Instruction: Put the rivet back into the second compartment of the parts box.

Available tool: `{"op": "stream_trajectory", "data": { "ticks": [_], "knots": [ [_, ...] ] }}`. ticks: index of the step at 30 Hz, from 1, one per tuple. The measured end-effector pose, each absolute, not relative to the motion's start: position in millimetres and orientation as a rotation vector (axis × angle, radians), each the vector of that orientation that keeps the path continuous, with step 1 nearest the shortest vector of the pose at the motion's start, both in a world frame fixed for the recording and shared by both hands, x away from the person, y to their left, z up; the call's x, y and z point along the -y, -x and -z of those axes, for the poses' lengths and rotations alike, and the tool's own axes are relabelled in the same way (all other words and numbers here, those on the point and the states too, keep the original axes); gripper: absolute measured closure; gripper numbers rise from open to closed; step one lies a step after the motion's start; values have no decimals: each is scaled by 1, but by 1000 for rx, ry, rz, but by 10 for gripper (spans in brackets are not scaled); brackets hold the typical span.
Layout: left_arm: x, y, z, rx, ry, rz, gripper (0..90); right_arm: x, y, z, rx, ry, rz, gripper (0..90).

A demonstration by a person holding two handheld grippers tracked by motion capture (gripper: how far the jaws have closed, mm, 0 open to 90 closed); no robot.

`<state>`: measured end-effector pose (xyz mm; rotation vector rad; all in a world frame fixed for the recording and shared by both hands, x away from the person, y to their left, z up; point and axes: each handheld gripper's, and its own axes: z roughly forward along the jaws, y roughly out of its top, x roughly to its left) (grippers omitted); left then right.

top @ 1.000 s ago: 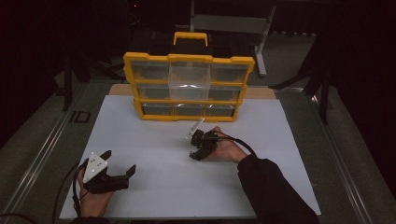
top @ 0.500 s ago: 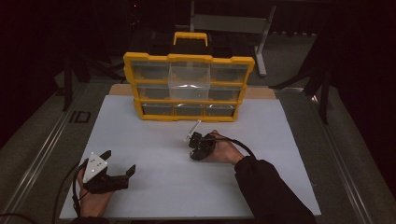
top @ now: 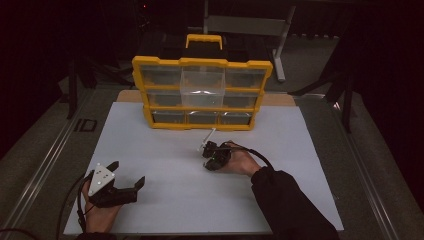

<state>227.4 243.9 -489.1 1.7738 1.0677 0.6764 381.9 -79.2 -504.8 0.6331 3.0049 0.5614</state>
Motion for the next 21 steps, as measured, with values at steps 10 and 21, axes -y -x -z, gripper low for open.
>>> {"op": "stream_trajectory", "data": {
  "ticks": [10,21],
  "knots": [
    [-243,-228,489,-1066,-1775,-677,0,89,-385,495,-3010,-660,-623,825],
    [-243,-228,489,-1066,-1774,-677,0,96,-384,473,-2995,-646,-657,825]
  ]
}}
